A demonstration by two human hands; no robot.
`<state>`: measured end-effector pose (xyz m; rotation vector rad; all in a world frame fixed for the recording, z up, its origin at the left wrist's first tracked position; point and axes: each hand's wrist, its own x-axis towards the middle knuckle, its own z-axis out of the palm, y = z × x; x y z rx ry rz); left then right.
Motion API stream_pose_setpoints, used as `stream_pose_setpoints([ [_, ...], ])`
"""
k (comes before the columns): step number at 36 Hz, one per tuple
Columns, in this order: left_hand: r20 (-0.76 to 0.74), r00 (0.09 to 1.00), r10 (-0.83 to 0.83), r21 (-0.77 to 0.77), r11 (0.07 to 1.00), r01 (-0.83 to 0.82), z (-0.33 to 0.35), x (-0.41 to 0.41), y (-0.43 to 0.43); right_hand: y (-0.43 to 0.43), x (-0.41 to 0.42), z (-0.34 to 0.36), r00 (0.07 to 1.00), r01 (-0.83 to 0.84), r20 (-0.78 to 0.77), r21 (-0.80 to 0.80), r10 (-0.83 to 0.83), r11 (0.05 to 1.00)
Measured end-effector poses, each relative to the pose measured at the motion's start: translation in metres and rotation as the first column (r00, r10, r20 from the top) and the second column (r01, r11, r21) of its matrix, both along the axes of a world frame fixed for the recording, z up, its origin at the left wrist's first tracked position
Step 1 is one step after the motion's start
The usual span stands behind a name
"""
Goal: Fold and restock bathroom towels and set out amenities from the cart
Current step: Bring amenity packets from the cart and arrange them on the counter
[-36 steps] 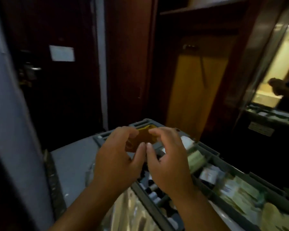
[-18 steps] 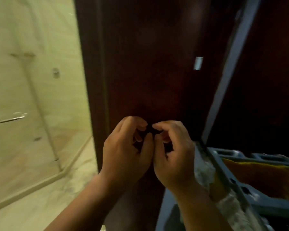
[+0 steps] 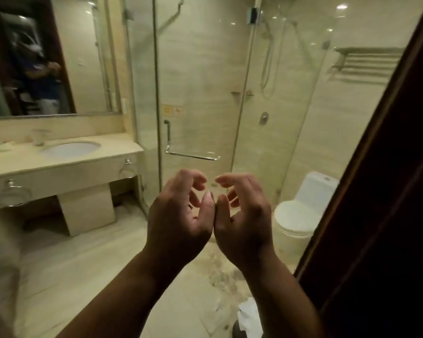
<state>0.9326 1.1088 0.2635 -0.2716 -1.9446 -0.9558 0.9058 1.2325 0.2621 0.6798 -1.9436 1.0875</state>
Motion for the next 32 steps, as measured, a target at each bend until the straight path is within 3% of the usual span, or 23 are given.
stream_pose_setpoints([
  [8,0.038,0.978,0.205,0.007,0.979,-0.206,-0.019,-0.037,-0.107,-0.110,-0.060,-0.015,0.970,-0.212,0.140,0.075,0.200,0.974],
  [18,0.076,0.949,0.306,-0.002,0.952,-0.307,-0.032,-0.133,-0.253,-0.257,-0.163,-0.018,0.951,-0.274,0.194,0.161,0.241,0.948],
  [32,0.141,0.864,0.484,-0.038,0.875,-0.484,-0.052,-0.256,-0.399,-0.418,-0.306,-0.044,0.885,-0.427,0.239,0.068,0.401,0.902],
])
